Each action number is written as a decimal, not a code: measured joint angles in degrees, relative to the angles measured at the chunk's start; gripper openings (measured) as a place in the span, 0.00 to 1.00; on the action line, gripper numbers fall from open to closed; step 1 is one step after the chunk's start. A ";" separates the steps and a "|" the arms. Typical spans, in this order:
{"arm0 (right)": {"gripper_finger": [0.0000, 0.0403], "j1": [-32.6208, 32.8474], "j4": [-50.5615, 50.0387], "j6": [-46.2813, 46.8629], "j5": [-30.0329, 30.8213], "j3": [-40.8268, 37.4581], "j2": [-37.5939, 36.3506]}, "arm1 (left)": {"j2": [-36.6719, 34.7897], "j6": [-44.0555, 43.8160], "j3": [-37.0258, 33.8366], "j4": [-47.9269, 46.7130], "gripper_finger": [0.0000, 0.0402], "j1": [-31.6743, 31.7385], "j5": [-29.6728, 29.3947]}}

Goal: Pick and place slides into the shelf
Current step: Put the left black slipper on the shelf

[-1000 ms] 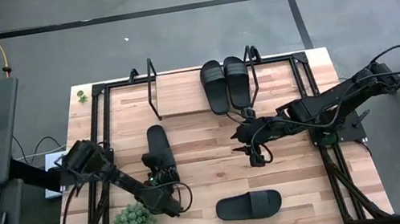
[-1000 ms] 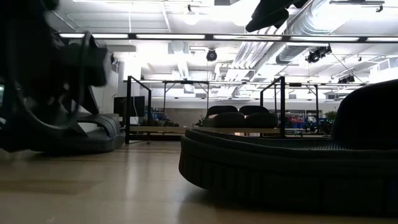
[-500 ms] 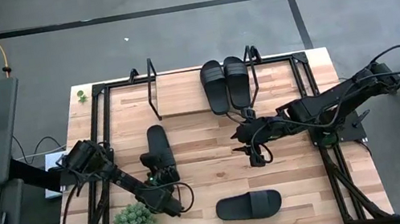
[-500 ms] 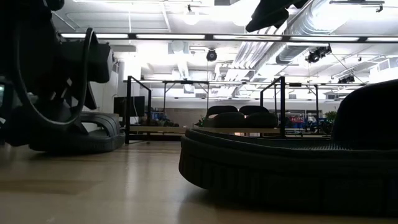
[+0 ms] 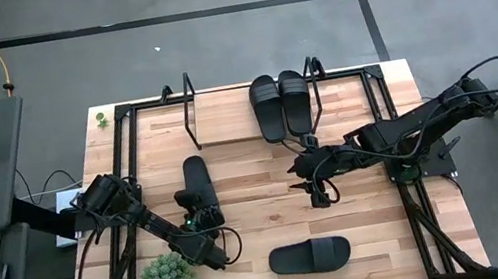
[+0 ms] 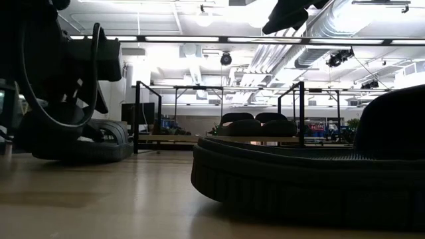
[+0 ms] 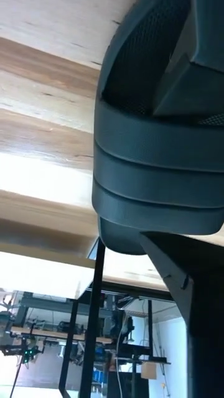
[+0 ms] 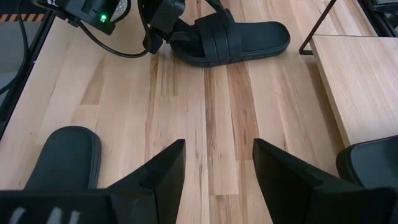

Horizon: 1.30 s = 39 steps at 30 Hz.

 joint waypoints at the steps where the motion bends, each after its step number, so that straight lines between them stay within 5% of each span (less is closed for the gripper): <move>1: 0.44 0.00 0.00 0.00 0.00 0.00 0.00 | 0.00 0.00 0.00 0.00 0.60 0.00 0.00; 21: 0.44 0.00 0.00 -0.02 0.01 0.00 0.00 | -0.07 0.02 0.04 0.09 0.15 -0.03 0.80; 39: 0.44 0.00 -0.01 -0.04 0.02 0.00 0.00 | -0.09 0.46 0.09 -1.09 0.03 -0.04 2.24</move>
